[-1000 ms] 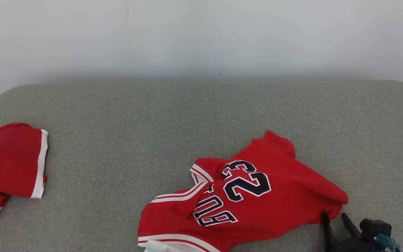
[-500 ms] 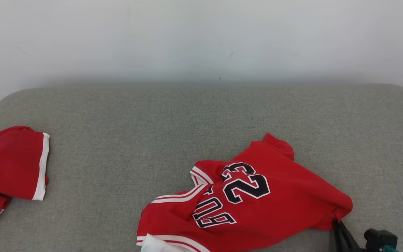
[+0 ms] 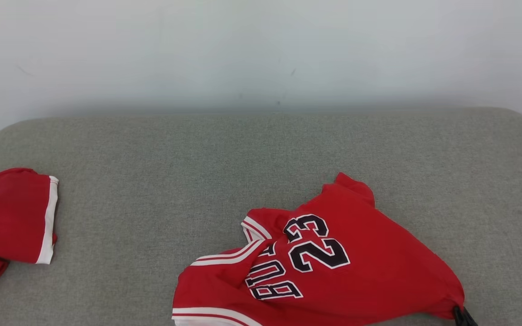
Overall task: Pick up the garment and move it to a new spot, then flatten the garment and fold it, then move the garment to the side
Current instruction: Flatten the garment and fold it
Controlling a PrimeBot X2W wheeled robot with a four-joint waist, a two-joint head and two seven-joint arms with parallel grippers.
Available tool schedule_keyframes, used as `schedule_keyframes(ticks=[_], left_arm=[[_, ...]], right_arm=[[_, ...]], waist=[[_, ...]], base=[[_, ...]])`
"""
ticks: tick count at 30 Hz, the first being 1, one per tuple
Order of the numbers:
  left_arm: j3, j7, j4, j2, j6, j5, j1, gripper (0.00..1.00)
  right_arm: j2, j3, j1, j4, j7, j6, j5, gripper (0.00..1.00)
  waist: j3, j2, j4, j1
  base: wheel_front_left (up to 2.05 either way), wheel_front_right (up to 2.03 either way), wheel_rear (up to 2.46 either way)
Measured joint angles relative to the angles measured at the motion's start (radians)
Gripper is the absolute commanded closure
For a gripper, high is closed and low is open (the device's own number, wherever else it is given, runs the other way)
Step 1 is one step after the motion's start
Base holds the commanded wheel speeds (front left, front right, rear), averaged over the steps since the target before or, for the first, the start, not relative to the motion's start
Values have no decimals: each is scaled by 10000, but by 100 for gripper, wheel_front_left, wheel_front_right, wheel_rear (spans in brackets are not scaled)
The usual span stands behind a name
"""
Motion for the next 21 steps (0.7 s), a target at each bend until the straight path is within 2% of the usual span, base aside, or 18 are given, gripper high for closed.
schedule_keyframes(ticks=[7, 14, 15, 16, 17, 21], left_arm=[[-387, 0, 504, 426, -12, -451, 105, 100], [-721, 33, 1095, 470, -12, -842, -247, 100], [-731, 31, 1172, 468, -12, -863, -287, 82], [-731, 31, 1198, 462, -12, -842, -309, 10], [-706, 29, 1200, 451, -10, -821, -314, 0], [-430, 10, 792, 418, 67, -717, -184, 0]], right_arm=[[-268, -58, 314, -142, 58, 0, 128, 100], [-144, 224, 380, 113, 98, 0, 209, 100], [-144, 230, 380, 163, 100, 0, 226, 73], [-150, 230, 381, 205, 98, 0, 240, 0], [-151, 219, 382, 222, 96, 0, 245, 0], [-232, 128, 437, 244, 86, 0, 272, 0]], waist=[[-141, 0, -69, 0], [-306, 0, 69, 0], [-326, 0, 91, 0], [-346, 0, 113, 0], [-365, 0, 134, 0], [-402, 0, 203, 0]], base=[[0, 0, 0], [0, 0, 0], [0, 0, 0], [0, 0, 0], [0, 0, 0], [0, 0, 0]])
